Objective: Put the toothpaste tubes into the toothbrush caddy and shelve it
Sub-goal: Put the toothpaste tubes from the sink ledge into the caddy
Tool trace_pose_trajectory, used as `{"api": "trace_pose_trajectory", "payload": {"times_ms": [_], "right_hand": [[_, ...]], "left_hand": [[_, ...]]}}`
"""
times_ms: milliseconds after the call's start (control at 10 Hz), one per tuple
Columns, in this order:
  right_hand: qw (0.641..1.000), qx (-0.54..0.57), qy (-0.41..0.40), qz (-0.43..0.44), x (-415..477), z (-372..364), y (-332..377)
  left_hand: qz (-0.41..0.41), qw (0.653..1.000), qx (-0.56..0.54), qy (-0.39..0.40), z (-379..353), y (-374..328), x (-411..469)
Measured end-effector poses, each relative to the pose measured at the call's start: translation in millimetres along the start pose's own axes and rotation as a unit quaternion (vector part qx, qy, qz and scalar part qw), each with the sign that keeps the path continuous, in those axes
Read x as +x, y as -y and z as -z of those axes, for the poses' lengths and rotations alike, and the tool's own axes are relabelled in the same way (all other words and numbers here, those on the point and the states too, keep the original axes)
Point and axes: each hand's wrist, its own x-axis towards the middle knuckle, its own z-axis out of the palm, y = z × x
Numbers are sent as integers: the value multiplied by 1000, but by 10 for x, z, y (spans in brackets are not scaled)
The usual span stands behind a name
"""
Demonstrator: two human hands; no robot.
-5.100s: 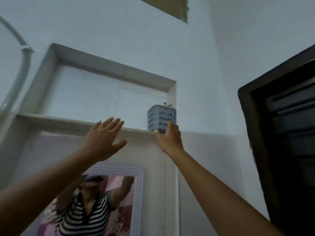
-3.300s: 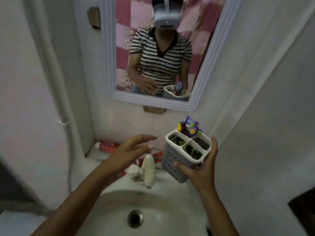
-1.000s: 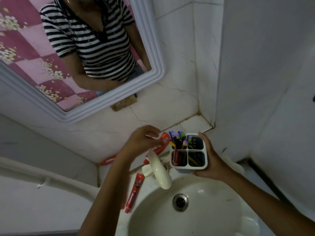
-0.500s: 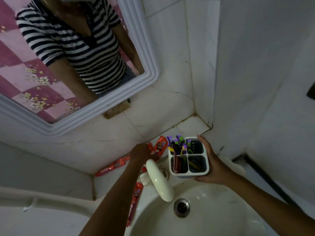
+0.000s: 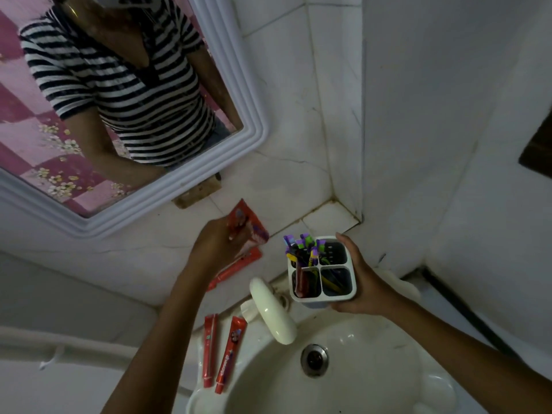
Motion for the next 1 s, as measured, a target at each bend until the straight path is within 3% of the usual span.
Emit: {"api": "trace_pose_trajectory", "payload": {"times_ms": [100,200,300,400,600,700,800,900,1000], "right_hand": [[1000,0,2,-13,-4,1,-17],[999,-2,18,-26,-12,12,-9],[999,-2,22,-31,-17,24,44],[999,4,9,-45,-18,49,112],[999,-15,1,-40,0,73,55],[999,-20,-1,-49,-27,90,87],[1000,10,6,-18,29,-1,44],[1000,2,-13,-14,9,35,3],[999,-32,-5,8,21,24,-41]], "left_hand": [[-88,991,-81,-65,261,-462,-45],[-145,981,-118,-41,318,-811,50],[-232,970,-72,19,212,-1006,196],[-238,968,3,82,-32,-1132,303],[-175,967,128,136,-468,-1106,385],[-166,973,99,126,-356,-896,377],[-75,992,72,66,-246,-253,448],[49,987,129,85,-393,372,352],[92,959,208,170,-707,836,178]]}}
